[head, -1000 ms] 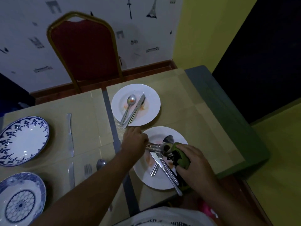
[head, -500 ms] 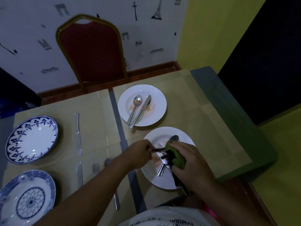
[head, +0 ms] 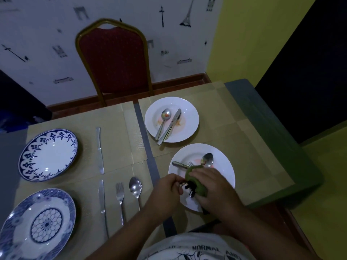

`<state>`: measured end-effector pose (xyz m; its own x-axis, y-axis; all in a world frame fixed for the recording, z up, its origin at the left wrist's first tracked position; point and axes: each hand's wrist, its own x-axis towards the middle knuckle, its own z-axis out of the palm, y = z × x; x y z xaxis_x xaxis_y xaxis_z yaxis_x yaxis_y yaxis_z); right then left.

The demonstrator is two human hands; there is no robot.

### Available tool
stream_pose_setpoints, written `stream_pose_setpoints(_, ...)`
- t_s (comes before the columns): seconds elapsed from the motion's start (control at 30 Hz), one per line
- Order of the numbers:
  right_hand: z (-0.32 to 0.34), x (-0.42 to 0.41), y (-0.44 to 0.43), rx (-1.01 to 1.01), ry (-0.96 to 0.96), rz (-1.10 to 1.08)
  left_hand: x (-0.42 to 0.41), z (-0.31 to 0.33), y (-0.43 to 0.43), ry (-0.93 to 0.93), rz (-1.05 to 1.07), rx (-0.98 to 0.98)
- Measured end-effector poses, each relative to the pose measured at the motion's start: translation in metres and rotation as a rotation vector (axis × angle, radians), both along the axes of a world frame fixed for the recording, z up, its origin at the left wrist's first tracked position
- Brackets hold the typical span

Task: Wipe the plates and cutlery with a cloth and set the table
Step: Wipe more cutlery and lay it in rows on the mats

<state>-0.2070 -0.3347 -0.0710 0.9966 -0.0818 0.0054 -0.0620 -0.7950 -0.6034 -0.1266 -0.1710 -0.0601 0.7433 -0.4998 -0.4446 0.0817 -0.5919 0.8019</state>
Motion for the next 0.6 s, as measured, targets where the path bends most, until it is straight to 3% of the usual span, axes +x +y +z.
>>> stream_pose_setpoints(0.37,0.009,0.016,-0.012,0.09,0.12,-0.184,-0.005,-0.008,0.006,-0.109,-0.035,0.017)
stream_pose_setpoints(0.5,0.003,0.005,-0.024,0.07,0.189,-0.33,-0.005,-0.013,0.018,-0.064,0.026,-0.033)
stream_pose_setpoints(0.6,0.004,-0.001,-0.023,0.054,0.128,-0.312,-0.002,-0.012,0.022,0.014,0.081,-0.077)
